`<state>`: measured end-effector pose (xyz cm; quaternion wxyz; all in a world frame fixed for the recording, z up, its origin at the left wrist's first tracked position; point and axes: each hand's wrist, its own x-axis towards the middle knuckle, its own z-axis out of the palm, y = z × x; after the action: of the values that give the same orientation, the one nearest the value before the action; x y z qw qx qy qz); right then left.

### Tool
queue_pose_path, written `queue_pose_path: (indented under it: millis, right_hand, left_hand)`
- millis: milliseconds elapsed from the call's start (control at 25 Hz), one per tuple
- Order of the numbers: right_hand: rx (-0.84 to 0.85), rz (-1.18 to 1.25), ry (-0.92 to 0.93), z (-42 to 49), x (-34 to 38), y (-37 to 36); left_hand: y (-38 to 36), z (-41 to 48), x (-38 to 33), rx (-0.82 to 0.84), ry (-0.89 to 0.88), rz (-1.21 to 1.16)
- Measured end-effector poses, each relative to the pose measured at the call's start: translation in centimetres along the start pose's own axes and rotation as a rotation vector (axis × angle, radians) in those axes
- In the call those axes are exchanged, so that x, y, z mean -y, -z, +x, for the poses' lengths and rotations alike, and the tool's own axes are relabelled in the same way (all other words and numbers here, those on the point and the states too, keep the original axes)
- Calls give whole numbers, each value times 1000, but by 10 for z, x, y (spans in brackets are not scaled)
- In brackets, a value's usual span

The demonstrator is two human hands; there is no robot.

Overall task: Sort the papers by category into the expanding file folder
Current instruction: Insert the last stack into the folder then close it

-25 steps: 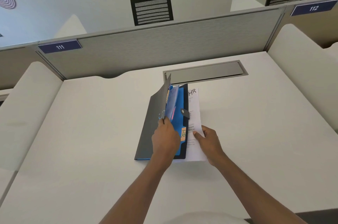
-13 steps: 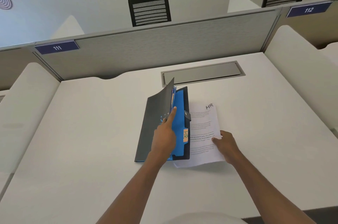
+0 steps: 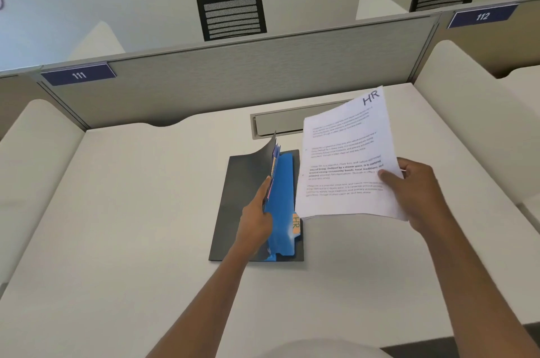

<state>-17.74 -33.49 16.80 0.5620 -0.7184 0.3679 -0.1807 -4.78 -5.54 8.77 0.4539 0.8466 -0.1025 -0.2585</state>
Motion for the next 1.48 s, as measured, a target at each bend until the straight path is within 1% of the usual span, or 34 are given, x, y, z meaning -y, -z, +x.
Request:
queue_pose_path:
  millis: [160, 280, 360, 440, 640, 800, 880, 1040, 1160, 1240, 1320, 1400, 1480]
  right_hand:
    - [145, 94, -87, -8, 8, -2]
    - [279, 109, -182, -16, 3, -17]
    - [357, 76, -236, -23, 2, -25]
    - [372, 4, -237, -28, 3, -27]
    - [334, -191, -163, -31, 21, -19]
    - [434, -224, -216, -31, 35, -16]
    - [468, -278, -208, -32, 41, -14]
    - [413, -324, -100, -31, 65, 7]
    - [475, -382, -92, -30, 73, 2]
    - [469, -425, -104, -28, 68, -12]
    - [396, -415, -81, -26, 63, -26]
    - [300, -411, -10, -24, 61, -39]
    - [247, -406, 49, -25, 60, -54]
  left_hand:
    - [4, -4, -6, -13, -41, -141]
    - [14, -4, -13, -38, -101, -125]
    - [20, -4, -17, -41, -114, -110]
    - [24, -2, -17, -35, -108, -97]
    - [28, -3, -15, -32, -100, -84]
    - [27, -1, -14, -41, -103, -72]
    - [28, 0, -15, -49, -103, -69]
    - [32, -2, -19, -54, -79, -137]
    - [31, -2, -21, -51, -86, -146]
    - [29, -1, -22, -45, -84, -126]
    - [28, 0, -21, -49, -75, -92]
    - [28, -1, -23, -61, -76, -41]
    - [29, -4, -26, -63, -101, -7]
